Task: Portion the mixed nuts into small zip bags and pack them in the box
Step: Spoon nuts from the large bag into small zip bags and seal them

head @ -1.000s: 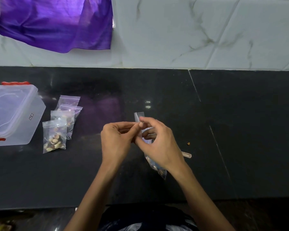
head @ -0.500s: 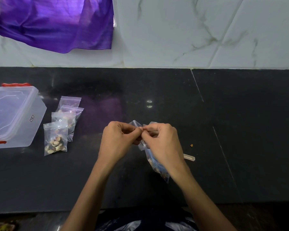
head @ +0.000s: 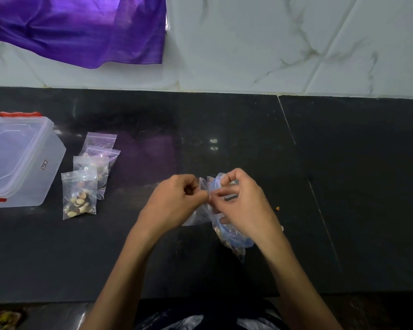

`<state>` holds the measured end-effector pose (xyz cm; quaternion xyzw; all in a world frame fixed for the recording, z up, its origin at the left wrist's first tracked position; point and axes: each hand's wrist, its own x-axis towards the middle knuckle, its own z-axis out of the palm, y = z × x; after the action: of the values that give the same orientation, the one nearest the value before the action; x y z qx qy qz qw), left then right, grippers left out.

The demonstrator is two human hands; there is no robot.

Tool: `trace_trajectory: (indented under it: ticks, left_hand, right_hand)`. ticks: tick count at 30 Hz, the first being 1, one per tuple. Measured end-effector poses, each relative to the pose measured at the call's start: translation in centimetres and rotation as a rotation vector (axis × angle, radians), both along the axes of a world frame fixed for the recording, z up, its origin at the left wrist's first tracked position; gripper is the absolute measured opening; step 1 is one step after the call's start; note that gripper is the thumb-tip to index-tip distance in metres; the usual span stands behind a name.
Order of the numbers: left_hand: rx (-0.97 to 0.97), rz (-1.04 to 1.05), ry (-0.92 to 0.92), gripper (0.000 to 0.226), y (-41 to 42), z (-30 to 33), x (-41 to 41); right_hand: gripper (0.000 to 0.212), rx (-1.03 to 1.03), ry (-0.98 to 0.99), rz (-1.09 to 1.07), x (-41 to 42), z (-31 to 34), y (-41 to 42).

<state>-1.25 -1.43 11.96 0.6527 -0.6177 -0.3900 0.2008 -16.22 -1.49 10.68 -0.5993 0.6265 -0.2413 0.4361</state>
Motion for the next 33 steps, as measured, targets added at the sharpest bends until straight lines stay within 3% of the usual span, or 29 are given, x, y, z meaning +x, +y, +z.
trace_trajectory:
  ticks: [4, 7, 11, 15, 19, 22, 27, 33]
  left_hand:
    - [-0.104, -0.009, -0.055, 0.021, -0.2, -0.6, 0.6]
    - [-0.239, -0.039, 0.055, 0.014, 0.0, -1.5, 0.8]
    - [-0.197, -0.249, 0.359, 0.068, 0.5, -3.1, 1.0]
    - [-0.195, -0.333, 0.442, 0.097, 0.9, -4.8, 0.6]
    - [-0.376, -0.162, 0.489, 0.066, 1.5, -5.7, -0.6]
    - [-0.379, -0.122, 0.558, 0.046, 1.8, -6.1, -0.9]
    - [-0.412, -0.121, 0.557, 0.068, 2.3, -7.0, -1.1]
    - [-0.449, -0.008, 0.598, 0.051, 3.3, -7.8, -1.4]
  right_hand:
    - [0.03, -0.073, 0.115, 0.073, -0.3, 1.0, 0.1]
    - [0.023, -0.058, 0.176, 0.139, -0.3, 1.7, 0.2]
    - [0.037, -0.063, 0.153, 0.219, 0.3, 2.1, 0.8]
    - [0.041, -0.09, 0.156, 0.223, 0.4, 2.6, 1.3]
    - [0.032, -0.115, 0.15, 0.195, 0.6, 2.6, 1.8]
    - [0.021, -0.117, 0.154, 0.17, 0.2, 2.7, 1.9]
    - [0.025, -0.127, 0.185, 0.132, 0.2, 2.3, 2.1]
    - [0.016, -0.066, 0.062, 0.136, -1.1, 2.5, 2.2]
